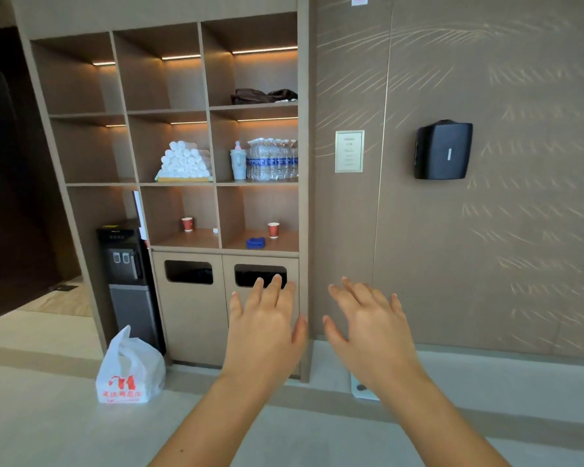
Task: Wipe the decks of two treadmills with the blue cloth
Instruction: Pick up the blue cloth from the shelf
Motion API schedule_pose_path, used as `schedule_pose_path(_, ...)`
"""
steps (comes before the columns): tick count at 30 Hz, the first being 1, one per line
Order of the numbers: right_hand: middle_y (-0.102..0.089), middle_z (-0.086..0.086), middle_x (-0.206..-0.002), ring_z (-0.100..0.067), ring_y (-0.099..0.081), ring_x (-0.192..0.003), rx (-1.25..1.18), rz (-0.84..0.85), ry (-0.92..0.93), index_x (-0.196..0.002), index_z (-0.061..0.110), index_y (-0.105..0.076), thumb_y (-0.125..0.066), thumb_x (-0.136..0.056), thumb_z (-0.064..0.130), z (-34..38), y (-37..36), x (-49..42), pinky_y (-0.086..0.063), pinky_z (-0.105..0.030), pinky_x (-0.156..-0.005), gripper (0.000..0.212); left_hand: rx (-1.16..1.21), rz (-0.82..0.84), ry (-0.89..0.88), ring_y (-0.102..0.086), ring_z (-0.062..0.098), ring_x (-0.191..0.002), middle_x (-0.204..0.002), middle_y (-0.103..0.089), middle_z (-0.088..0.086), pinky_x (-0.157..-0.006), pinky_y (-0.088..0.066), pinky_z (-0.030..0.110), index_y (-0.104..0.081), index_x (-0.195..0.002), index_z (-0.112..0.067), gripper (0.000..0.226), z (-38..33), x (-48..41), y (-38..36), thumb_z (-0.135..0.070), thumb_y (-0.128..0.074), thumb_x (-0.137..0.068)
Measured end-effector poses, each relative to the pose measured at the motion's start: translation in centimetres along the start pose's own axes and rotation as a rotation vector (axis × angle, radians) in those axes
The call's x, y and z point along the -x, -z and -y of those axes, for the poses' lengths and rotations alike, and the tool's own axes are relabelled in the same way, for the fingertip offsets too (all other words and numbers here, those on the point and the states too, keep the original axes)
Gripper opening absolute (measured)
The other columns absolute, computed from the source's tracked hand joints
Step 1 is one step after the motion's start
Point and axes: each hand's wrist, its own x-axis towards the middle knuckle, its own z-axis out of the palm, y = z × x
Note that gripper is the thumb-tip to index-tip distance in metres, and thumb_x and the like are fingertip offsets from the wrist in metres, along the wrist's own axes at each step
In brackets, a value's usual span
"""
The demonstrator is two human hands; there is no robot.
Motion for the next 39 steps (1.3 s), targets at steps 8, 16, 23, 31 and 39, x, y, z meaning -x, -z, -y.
schedule_pose_path(8, -0.069, -0.008, -0.106, -0.028, -0.067, -0.095, -0.08, 0.06, 0.002, -0.102, 0.014, -0.07, -0.067, -0.066, 0.033, -6.4, -8.9, -4.5, -0.049, -0.06, -0.075, 0.041, 0.055, 0.014, 0.053, -0.002, 0.014, -0.143, -0.156, -0.008, -0.005, -0.113, -0.002, 0.041, -0.01, -0.148, -0.025, 0.057, -2.0, -9.5, -6.3, -0.042, -0.029, -0.097)
schedule_pose_path(16, -0.07, -0.007, -0.107, -0.028, -0.067, -0.095, -0.11, 0.151, 0.009, -0.103, 0.015, -0.071, -0.059, -0.067, 0.035, -7.1, -20.0, -8.2, -0.049, -0.06, -0.075, 0.043, 0.083, -0.1, 0.018, -0.052, 0.034, -0.119, -0.127, -0.057, 0.014, -0.094, -0.034, 0.061, -0.056, -0.124, -0.007, 0.052, 3.0, -17.4, -14.6, -0.024, -0.071, -0.078)
schedule_pose_path(23, -0.067, -0.009, -0.113, -0.03, -0.064, -0.102, -0.126, 0.227, 0.031, -0.108, 0.013, -0.068, -0.065, -0.073, 0.029, -2.8, -32.6, -15.4, -0.045, -0.062, -0.082, 0.039, 0.128, -0.026, 0.105, -0.014, 0.021, -0.142, -0.152, -0.024, 0.002, -0.113, -0.007, 0.046, -0.027, -0.145, -0.019, 0.055, 13.3, -27.4, -20.6, -0.035, -0.041, -0.095)
schedule_pose_path(31, -0.067, -0.011, -0.111, -0.032, -0.065, -0.101, -0.136, 0.217, 0.038, -0.107, 0.011, -0.068, -0.082, -0.065, 0.021, 3.4, -44.8, -23.1, -0.045, -0.064, -0.079, 0.046, 0.144, -0.044, 0.098, -0.026, 0.027, -0.138, -0.146, -0.037, 0.008, -0.11, -0.015, 0.05, -0.039, -0.139, -0.013, 0.05, 24.4, -37.6, -26.1, -0.031, -0.047, -0.093)
schedule_pose_path(39, -0.066, -0.009, -0.113, -0.03, -0.064, -0.101, -0.205, 0.264, 0.046, -0.107, 0.011, -0.068, -0.057, -0.073, 0.031, 6.1, -55.8, -26.8, -0.047, -0.058, -0.082, 0.04, 0.282, 0.033, 0.13, -0.014, 0.019, -0.142, -0.152, -0.023, 0.001, -0.113, -0.008, 0.043, -0.03, -0.143, -0.02, 0.053, 30.3, -43.9, -32.7, -0.033, -0.044, -0.095)
